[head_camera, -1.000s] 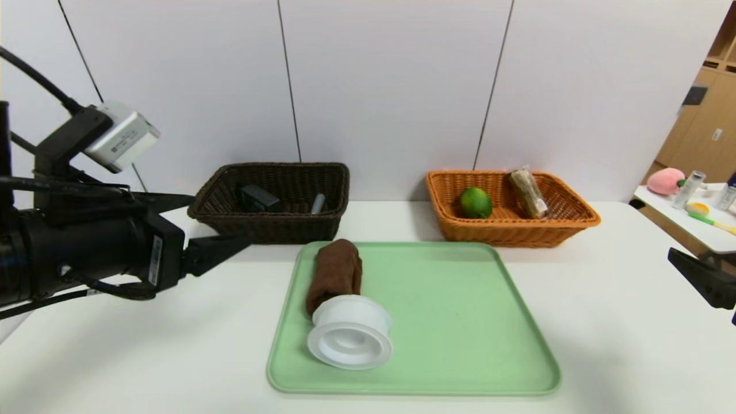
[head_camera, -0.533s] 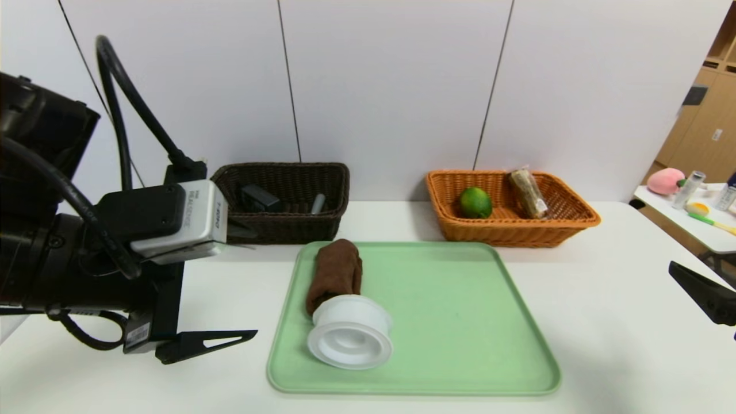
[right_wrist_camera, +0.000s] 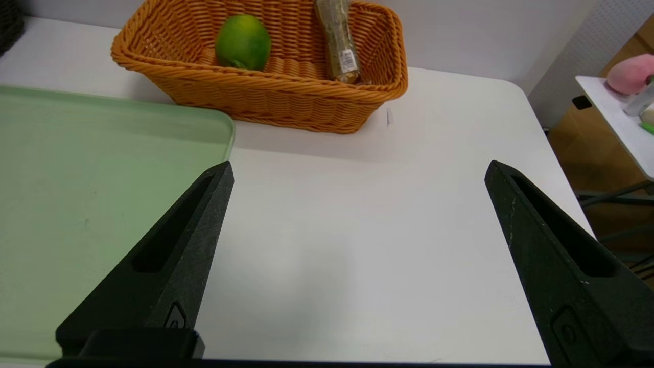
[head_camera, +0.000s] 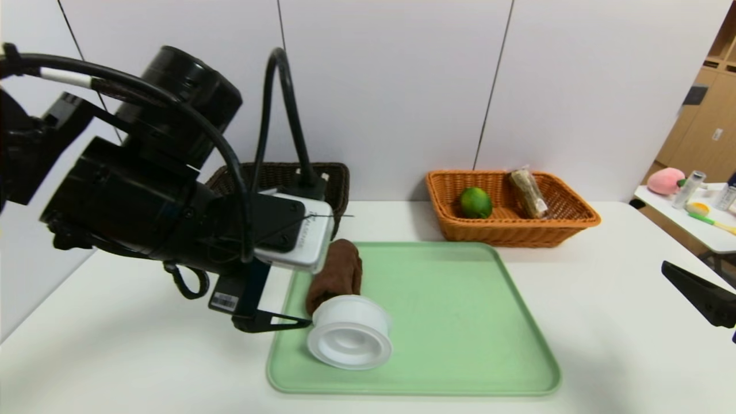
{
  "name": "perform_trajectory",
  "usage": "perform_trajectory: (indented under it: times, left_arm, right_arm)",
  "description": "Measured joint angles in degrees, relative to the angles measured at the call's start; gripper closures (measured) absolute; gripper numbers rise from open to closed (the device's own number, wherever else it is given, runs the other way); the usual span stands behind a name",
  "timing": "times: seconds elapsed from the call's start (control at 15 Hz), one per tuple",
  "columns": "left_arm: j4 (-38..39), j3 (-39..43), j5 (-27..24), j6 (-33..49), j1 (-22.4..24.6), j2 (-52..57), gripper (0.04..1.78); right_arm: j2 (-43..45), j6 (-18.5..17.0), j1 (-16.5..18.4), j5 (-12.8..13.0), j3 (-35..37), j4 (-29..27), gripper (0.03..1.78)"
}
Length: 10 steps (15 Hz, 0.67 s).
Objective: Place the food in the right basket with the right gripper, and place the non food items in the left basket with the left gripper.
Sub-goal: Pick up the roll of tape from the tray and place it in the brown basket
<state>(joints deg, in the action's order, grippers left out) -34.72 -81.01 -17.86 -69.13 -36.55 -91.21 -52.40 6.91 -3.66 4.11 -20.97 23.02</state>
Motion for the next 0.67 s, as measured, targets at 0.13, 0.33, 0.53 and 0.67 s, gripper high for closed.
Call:
perform_trajectory:
  times: [0.13, 0.33, 0.53, 0.67]
  left_arm:
    - [-1.9, -1.79, 1.82, 0.23, -3.39, -2.15, 0.13]
    - [-8.19, -5.13, 2.16, 0.34, -5.1, -4.11, 0.13]
    - [-16.98, -10.5, 2.16, 0.3, -5.42, -5.07, 0.13]
    - [-19.6, -12.52, 2.16, 0.32, -5.4, -5.78, 0.13]
  right_arm:
    - [0.02, -2.26, 0.0, -0.12, 0.33, 0.05, 0.12]
    - [0.0, -4.38, 0.0, -0.37, 0.63, 0.0, 0.12]
    - [-0.02, -5.55, -0.06, -2.73, 0.57, 0.38, 0.12]
    - [-0.02, -5.73, -0.15, -2.99, 0.46, 0.4, 0.12]
